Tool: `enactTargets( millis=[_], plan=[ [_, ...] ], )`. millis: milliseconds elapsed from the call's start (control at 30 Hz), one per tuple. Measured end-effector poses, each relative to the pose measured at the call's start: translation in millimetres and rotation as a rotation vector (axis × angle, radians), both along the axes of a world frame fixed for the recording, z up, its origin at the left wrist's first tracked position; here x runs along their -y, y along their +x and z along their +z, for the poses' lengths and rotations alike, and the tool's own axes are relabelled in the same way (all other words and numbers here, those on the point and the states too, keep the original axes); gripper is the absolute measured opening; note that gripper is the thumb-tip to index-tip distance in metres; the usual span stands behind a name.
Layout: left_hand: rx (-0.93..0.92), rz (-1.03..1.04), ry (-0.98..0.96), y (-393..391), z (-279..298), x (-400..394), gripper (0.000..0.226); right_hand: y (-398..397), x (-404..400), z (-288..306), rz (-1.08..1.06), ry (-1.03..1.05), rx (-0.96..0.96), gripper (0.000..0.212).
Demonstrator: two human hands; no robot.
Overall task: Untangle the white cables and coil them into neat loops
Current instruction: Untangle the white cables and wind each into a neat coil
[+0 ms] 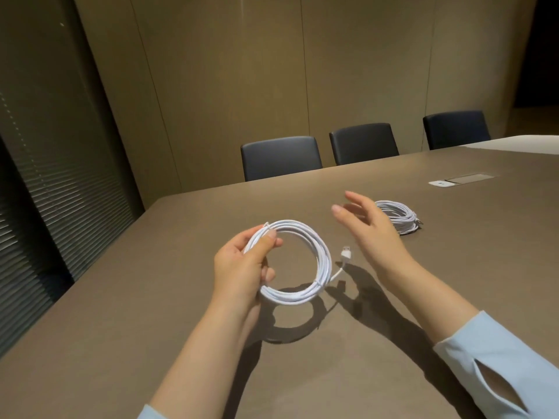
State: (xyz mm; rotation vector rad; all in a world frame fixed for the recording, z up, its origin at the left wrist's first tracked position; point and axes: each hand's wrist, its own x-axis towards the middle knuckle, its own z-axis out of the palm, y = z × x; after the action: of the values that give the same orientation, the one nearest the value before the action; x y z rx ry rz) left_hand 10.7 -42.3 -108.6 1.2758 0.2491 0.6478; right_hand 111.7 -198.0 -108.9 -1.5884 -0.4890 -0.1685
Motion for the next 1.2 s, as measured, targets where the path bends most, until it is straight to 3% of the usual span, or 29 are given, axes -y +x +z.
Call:
enactTargets(
  millis=[67,100,200,233,300,433,500,633,800,900,1000,1200],
  plan=[
    [0.028,0.039,-0.076,1.7,-1.9,-5.9,0.016,5.2,3.7,-0.6,-0.274,-0.006,0.045,0.029],
    [0.039,0.061,-0.123,3.7,-3.2,-8.5,0.016,7.8,5.8,-1.6,-0.325,-0.069,0.042,0.036],
    [0.079,0.101,-0.263,7.7,-5.9,-15.2,0.017,-0.6,0.1,-5.4,-0.028,-0.308,-0.342,0.071],
    [0.085,0.104,-0.294,9.4,-6.8,-16.0,0.016,-5.7,-4.5,-7.6,0.128,-0.333,-0.472,0.079],
    [0.072,0.11,-0.327,11.8,-10.2,-15.3,0.015,-13.9,-16.0,-14.7,0.343,-0.251,-0.554,0.078],
    [0.014,0.101,-0.337,19.6,-22.2,-6.1,0.016,-14.9,-28.2,-25.9,0.43,-0.064,-0.416,0.043],
    [-0.017,0.083,-0.332,23.1,-25.2,-0.5,0.015,-12.7,-29.3,-31.2,0.378,-0.083,-0.311,0.031],
    [-0.105,0.042,-0.292,29.3,-24.6,6.4,0.01,-8.2,-26.3,-37.9,0.276,-0.159,-0.25,0.037],
    [-0.171,-0.008,-0.203,50.4,-19.7,20.0,0.017,16.6,-9.7,-36.2,0.067,-0.121,-0.22,0.016],
    [-0.219,-0.057,-0.115,70.7,-13.5,36.2,0.018,34.1,6.8,-37.5,-0.025,-0.069,-0.226,0.015],
    [-0.214,-0.073,-0.025,104.9,-12.8,56.7,0.021,63.8,30.0,-37.9,-0.098,-0.104,-0.218,0.021],
    [-0.119,-0.028,0.133,179.3,-13.6,92.8,0.02,135.7,74.4,-24.2,-0.242,-0.058,-0.191,0.014]
  ],
)
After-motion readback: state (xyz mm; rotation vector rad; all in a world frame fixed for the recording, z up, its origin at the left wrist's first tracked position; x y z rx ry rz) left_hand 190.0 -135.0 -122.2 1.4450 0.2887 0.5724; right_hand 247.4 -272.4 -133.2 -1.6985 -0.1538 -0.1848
